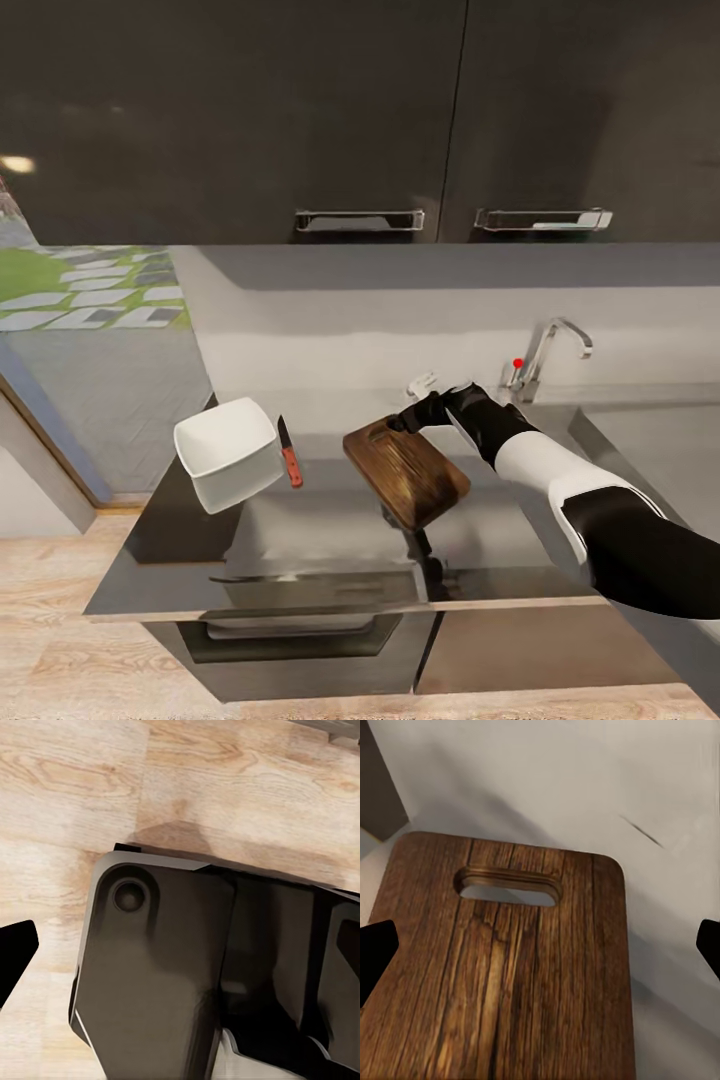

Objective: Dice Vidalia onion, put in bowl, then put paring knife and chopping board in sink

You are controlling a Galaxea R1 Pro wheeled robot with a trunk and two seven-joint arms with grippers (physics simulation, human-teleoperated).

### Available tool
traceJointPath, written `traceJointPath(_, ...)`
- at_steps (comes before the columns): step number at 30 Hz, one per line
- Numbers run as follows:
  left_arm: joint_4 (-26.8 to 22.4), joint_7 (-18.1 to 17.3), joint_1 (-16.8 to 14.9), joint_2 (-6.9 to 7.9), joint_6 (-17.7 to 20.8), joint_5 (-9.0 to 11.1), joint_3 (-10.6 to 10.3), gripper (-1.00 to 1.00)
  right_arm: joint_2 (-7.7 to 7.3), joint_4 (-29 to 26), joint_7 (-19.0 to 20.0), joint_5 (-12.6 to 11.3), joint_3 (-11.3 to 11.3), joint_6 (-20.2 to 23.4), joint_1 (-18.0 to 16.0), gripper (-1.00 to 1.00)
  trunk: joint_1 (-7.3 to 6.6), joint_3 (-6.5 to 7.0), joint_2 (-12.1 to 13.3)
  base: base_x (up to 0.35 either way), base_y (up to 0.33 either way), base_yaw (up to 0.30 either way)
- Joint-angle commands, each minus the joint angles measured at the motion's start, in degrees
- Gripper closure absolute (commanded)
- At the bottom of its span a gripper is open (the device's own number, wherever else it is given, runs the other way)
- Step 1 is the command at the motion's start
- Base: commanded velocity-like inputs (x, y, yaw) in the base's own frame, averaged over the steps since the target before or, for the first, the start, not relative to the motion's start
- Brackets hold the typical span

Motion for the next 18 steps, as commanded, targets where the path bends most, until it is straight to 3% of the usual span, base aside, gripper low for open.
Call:
traceJointPath(1, -0.1, -0.4, 0.0, -0.07, 0.0, 0.1, 0.3, -1.0, -0.02, -0.1, 0.3, 0.6, -0.1, 0.1, 0.0, -1.0, 0.03, -0.2, -0.1, 0.0, 0.0, 0.0)
traceJointPath(11, -0.1, -0.4, 0.0, -0.15, 0.0, 0.1, 0.3, -1.0, -0.61, -0.1, 0.3, 0.5, -0.3, -1.8, 0.0, -1.0, 0.03, -1.11, -0.1, 0.0, 0.0, 0.0)
traceJointPath(18, -0.1, -0.4, 0.0, -0.18, 0.0, 0.1, 0.0, -1.0, -1.15, -0.1, 0.3, -4.2, -0.4, -2.2, 0.0, -1.0, 0.03, -1.74, -0.1, 0.0, 0.0, 0.0)
